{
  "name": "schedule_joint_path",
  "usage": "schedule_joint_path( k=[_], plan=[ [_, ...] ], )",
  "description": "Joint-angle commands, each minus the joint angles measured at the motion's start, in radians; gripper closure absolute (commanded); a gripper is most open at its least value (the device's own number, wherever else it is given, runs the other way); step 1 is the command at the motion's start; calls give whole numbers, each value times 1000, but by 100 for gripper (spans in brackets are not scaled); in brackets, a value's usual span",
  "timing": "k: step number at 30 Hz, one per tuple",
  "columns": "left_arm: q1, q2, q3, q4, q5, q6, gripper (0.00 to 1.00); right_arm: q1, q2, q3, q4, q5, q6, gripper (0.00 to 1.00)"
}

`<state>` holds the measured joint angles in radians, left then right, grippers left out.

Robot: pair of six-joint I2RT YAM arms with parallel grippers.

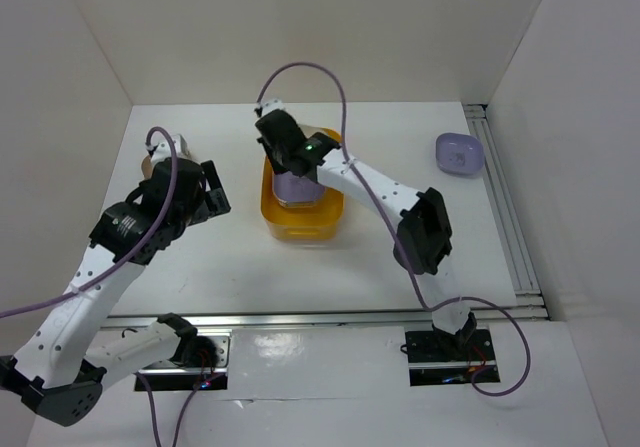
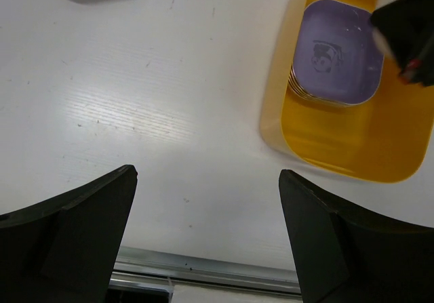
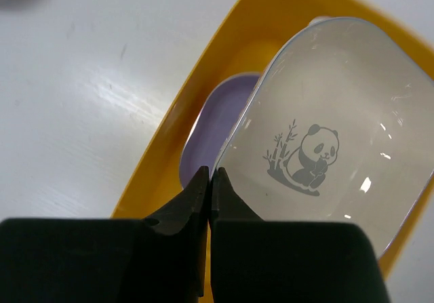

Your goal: Place the plates into the plastic bin on the countertop

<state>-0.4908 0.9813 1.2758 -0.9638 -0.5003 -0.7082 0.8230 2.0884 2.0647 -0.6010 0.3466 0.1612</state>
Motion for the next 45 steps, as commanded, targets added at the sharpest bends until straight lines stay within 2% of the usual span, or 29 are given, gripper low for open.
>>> schedule_joint_path(
  k=[1, 9, 10, 11, 14, 15, 17, 19, 20, 23, 26, 27, 28, 32, 34, 36, 38, 45],
  plan=[
    [18, -30, 36, -29, -29, 24, 1, 27, 32, 54, -71, 6, -19, 100],
    [31, -39, 57, -61, -40, 42, 1, 56, 64, -14, -39, -15, -19, 100],
    [31, -39, 57, -61, -40, 42, 1, 56, 64, -14, -39, -15, -19, 97],
    [31, -39, 57, -61, -40, 42, 1, 56, 64, -14, -39, -15, -19, 89],
    [31, -39, 57, -61, -30, 42, 1, 56, 73, -14, -30, -3, -19, 46],
    [31, -39, 57, -61, -30, 42, 1, 65, 64, -14, -29, -15, -19, 38],
    [31, -39, 57, -61, -30, 42, 1, 65, 52, -14, -20, -15, -19, 24],
    [31, -39, 57, -61, -30, 42, 1, 76, 26, -3, -20, 3, -19, 21],
    [31, -39, 57, -61, -30, 42, 1, 85, 13, -3, -20, 3, -19, 16],
    [31, -20, 27, -29, -49, 32, 1, 56, -83, -32, 9, 63, -19, 13],
    [40, 11, -16, -6, -38, 6, 1, -105, -217, -181, 79, -23, -6, 13],
    [53, 11, -29, 19, -24, -3, 1, -158, -262, -248, 90, -114, -6, 12],
    [54, 28, -41, 33, -11, -17, 1, -258, -281, -280, 102, -141, -20, 12],
    [116, 62, -101, 128, 49, -45, 1, -490, -304, -364, 145, -233, -20, 12],
    [177, 97, -110, 146, 126, -59, 1, -570, -259, -376, 156, -262, -20, 12],
    [187, 118, -110, 206, 202, -59, 1, -662, -219, -376, 181, -290, -29, 12],
    [187, 152, -110, 206, 203, -59, 1, -702, -154, -367, 193, -290, -49, 12],
    [218, 129, -165, 234, 253, -7, 1, -832, 19, -304, 193, -290, -60, 14]
  ],
)
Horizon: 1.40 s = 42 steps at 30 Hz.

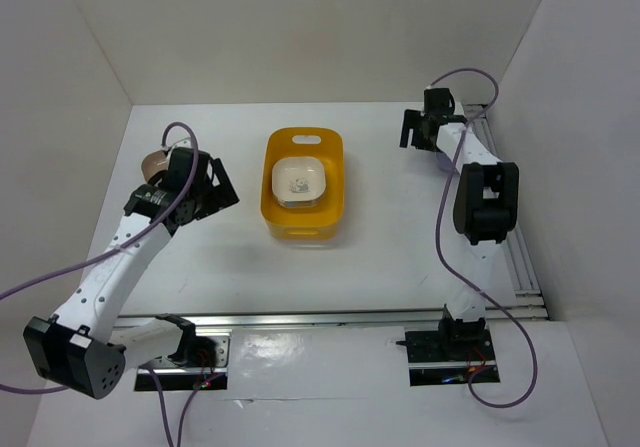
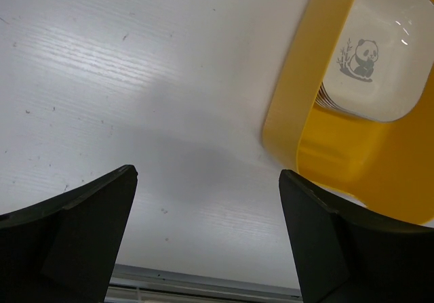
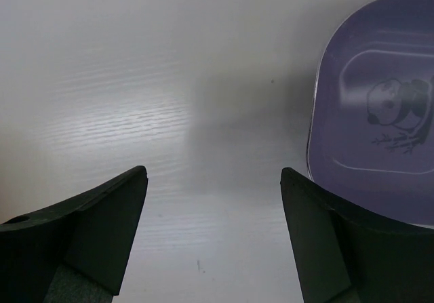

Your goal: Place the plates into the plastic bin on the countertop

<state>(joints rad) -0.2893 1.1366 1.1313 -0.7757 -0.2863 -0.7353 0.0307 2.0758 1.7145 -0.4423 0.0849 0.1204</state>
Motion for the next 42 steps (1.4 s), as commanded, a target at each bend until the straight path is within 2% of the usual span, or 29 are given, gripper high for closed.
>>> schedule_joint_path(
  k=[1, 8, 15, 22, 27, 34, 40, 42],
  plan=[
    [16, -38, -21, 46, 39, 20, 1, -40, 49, 59, 34, -28, -19, 14],
    [16, -47, -21, 55, 59, 30, 1, -80, 92, 23, 66, -60, -19, 15],
    [16, -57, -21, 55, 70, 39, 1, -80, 4, 43, 53, -145, -1, 15],
    [16, -57, -21, 55, 81, 48, 1, -103, 33, 112, 16, -39, -25, 15],
    [7, -47, -21, 64, 99, 57, 1, -112, 52, 103, 42, 68, -36, 14],
    [7, -38, -21, 64, 108, 66, 1, -133, 113, 79, 51, 87, -27, 14],
    [7, -38, -21, 73, 108, 66, 1, -153, 190, 69, 77, 42, 5, 23],
    [7, -38, -21, 73, 118, 66, 1, -153, 204, 69, 77, 33, 5, 30]
  ],
)
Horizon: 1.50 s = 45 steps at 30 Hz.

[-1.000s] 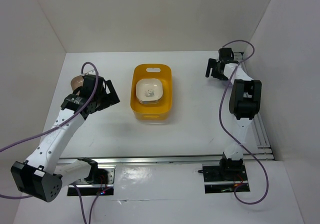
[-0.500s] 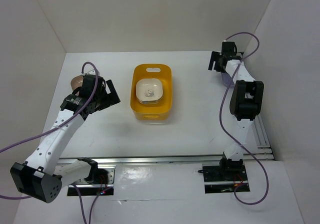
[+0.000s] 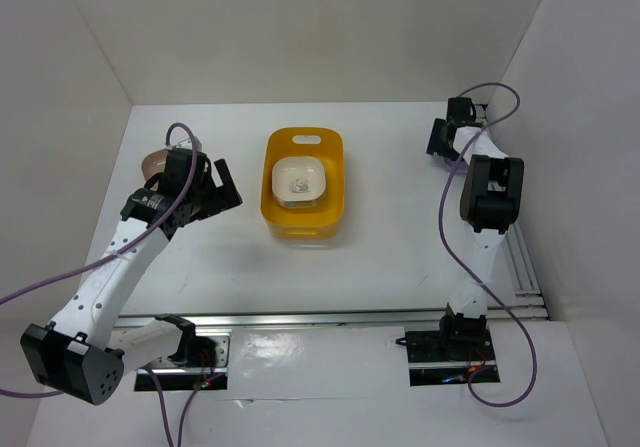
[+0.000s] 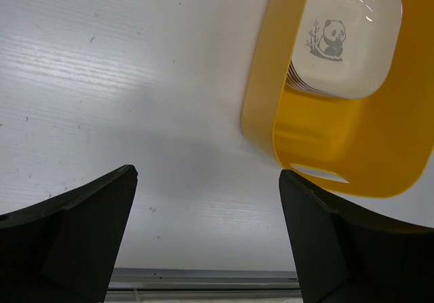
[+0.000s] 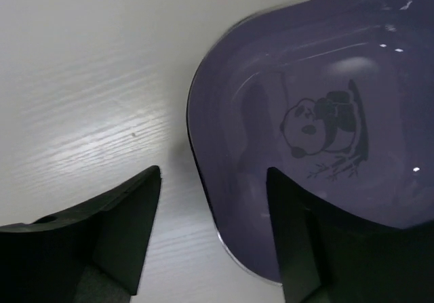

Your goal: Place the plates into the plastic bin on the countertop

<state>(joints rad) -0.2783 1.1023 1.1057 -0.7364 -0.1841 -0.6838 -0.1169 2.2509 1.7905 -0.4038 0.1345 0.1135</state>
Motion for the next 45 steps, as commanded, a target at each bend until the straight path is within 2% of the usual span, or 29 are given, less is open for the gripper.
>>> schedule_joint_path(
  k=[1, 2, 5, 7, 16, 20, 24, 28, 35, 42, 45],
  plan=[
    [-4, -4, 5, 34, 15, 15, 1, -6, 39, -6, 39, -16, 23, 33],
    [-4, -4, 5, 34, 15, 15, 1, -6, 39, -6, 39, -27, 23, 38],
    [-4, -4, 5, 43, 25, 15, 1, -6, 50, -6, 39, -68, 34, 77],
    [-4, -4, 5, 43, 34, 24, 1, 38, 33, 15, 28, -81, 48, 100],
    [7, -4, 5, 43, 15, 15, 1, 298, -169, 59, 19, -43, 91, 100],
    [16, 5, 5, 43, -27, -14, 1, 491, -243, 171, -40, 84, 91, 100],
    [34, 16, 5, 34, -28, -23, 1, 632, -301, 193, -40, 218, 81, 100],
    [34, 37, 5, 34, -28, -34, 1, 825, -312, 233, -40, 382, 45, 100],
    [34, 50, 5, 34, -38, -43, 1, 956, -211, 333, -122, 439, 106, 100],
    [34, 2, 25, 2, -127, -91, 1, 988, -162, 288, -102, 488, 228, 100],
    [43, -10, 16, 2, -138, -91, 1, 988, -131, 297, -135, 461, 304, 100]
  ],
)
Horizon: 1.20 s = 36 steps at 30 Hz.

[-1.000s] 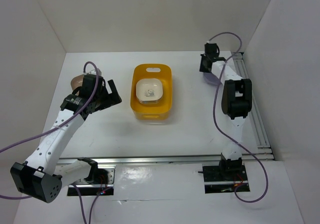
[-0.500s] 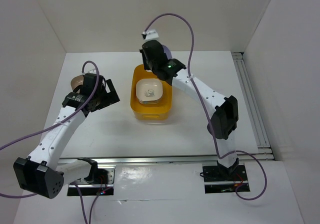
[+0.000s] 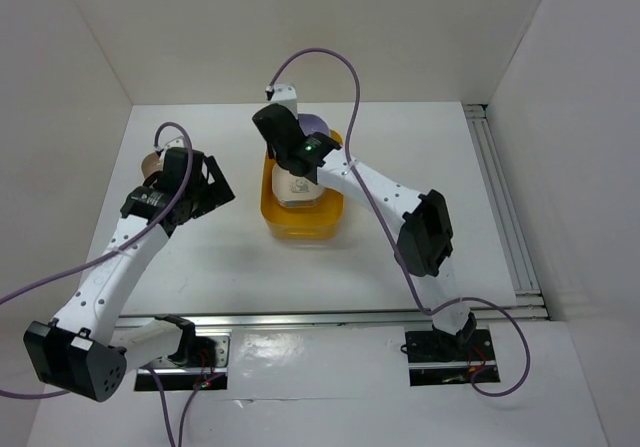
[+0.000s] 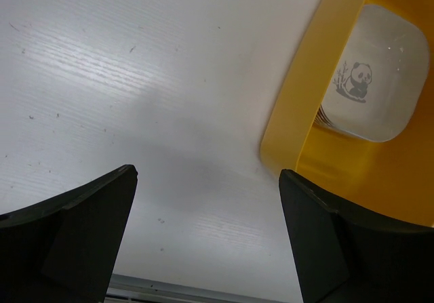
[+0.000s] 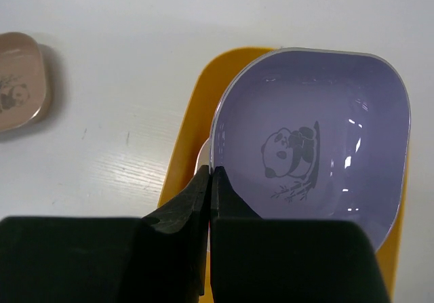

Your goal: Place the plates into the plastic bin on the countertop

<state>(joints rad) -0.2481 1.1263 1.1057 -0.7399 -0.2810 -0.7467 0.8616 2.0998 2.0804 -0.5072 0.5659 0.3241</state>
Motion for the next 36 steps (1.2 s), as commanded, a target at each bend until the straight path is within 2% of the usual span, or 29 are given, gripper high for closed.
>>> schedule_joint_path(
  k=[1, 9, 11, 13, 14, 15, 17, 18, 21, 22, 24, 28, 30, 33, 36],
  plan=[
    [13, -34, 16, 5, -41, -28, 1, 10, 20, 7, -22, 29, 104, 100],
    [23, -25, 16, -4, -29, -19, 1, 30, 78, -13, -22, 43, 181, 100],
    [23, -34, 16, -4, -29, -19, 1, 30, 88, -23, -22, 43, 181, 96],
    [23, -34, 16, -4, -29, -19, 1, 30, 88, -34, -22, 43, 181, 87],
    [23, -34, 16, -4, -29, -10, 1, 30, 88, -34, -13, 43, 181, 59],
    [23, -34, 16, -4, -29, -10, 1, 39, 88, -34, -13, 43, 181, 47],
    [32, -34, 16, -4, -29, -10, 1, 39, 88, -23, -22, 43, 181, 43],
    [32, -34, 16, -4, -29, -10, 1, 51, 88, -23, -22, 52, 168, 31],
    [32, -34, 16, -4, -20, -22, 1, 88, 48, -51, 56, 80, 124, 23],
    [32, -34, 16, 5, -20, -45, 1, 109, 10, -63, 77, 101, 97, 17],
    [41, -22, 16, 19, -20, -58, 1, 131, -38, -92, 130, 140, 69, 11],
    [102, 71, 72, 59, -10, -68, 1, 163, -209, -255, 219, 183, -34, 0],
    [122, 134, 141, 85, -10, -68, 1, 163, -262, -372, 277, 157, -69, 0],
    [179, 300, 275, 85, -1, -59, 1, 163, -343, -474, 299, 101, -89, 0],
    [239, 493, 434, 85, 23, -10, 1, 172, -423, -607, 299, 111, -62, 0]
  ],
)
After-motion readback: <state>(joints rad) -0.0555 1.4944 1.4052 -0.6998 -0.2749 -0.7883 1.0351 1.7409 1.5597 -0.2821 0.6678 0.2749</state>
